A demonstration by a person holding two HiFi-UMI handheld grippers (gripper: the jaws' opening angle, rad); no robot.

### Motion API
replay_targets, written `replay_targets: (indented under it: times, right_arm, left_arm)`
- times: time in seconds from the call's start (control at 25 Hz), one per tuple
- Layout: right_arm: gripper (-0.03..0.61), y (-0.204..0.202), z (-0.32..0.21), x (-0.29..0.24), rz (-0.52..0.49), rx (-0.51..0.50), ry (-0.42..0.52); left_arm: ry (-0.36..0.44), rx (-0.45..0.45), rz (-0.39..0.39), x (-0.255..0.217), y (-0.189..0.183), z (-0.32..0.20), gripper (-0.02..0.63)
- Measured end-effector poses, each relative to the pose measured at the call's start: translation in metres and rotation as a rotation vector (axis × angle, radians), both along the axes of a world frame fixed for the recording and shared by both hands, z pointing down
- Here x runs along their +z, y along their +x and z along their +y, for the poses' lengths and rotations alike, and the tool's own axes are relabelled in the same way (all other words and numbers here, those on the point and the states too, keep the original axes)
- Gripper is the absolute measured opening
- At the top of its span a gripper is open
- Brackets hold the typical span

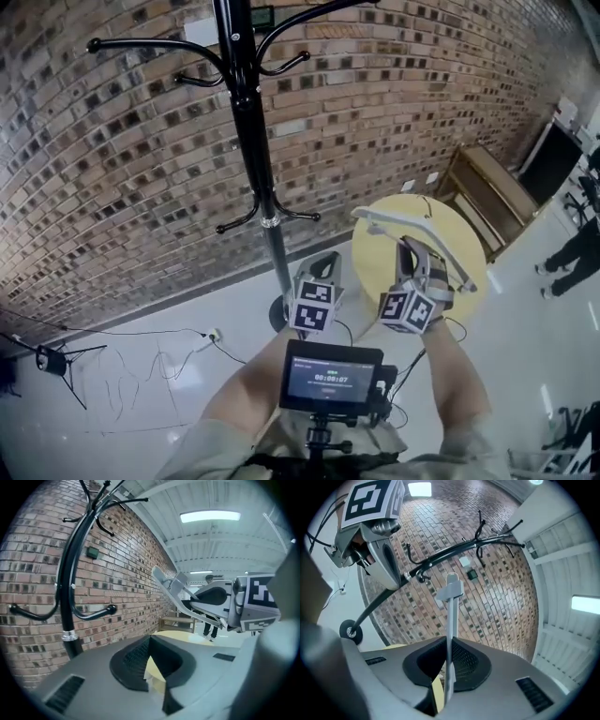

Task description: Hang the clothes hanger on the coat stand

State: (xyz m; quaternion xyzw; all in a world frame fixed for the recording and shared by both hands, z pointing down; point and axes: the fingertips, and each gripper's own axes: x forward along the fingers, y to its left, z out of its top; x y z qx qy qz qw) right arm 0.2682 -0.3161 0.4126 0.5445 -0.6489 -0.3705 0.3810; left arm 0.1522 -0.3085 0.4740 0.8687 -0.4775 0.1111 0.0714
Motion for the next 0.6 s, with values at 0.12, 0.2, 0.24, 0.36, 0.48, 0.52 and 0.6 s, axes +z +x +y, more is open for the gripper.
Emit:
replay_targets:
  times: [0.12, 0.2, 0.24, 0.36, 0.48, 0.52, 0.6]
  right_arm:
    - [0.017, -0.055, 0.035, -0.030, 0.031, -0.040, 0.044]
    - [0.017, -0.083, 0.056, -0.045, 0.041, -0.072, 0.070]
    - [0.017, -0.094, 0.064, -0.051, 0.044, -0.089, 0.082]
    - [0.017, -0.118, 0.082, -0.065, 0.064, -0.135, 0.108]
    - [0.017, -0.131, 0.092, -0.076, 0.066, -0.170, 0.121]
    - [0.017, -0.136, 0.095, -0.080, 0.064, -0.184, 0.126]
    - [0.017, -0.150, 0.102, -0.085, 0.068, -0.222, 0.136]
  left_arm:
    - [0.016, -0.023, 0.038, -0.022, -0.043, 0.021, 0.011]
    - [0.022, -0.042, 0.052, -0.030, -0.063, 0.034, 0.011]
    - [0.026, -0.055, 0.058, -0.034, -0.072, 0.040, 0.011]
    - [0.045, -0.103, 0.072, -0.049, -0.099, 0.053, 0.011]
    - [0.058, -0.191, 0.075, -0.063, -0.141, 0.061, 0.011]
    - [0.063, -0.230, 0.076, -0.068, -0.157, 0.063, 0.011]
    - [0.072, -0.304, 0.073, -0.077, -0.191, 0.069, 0.011]
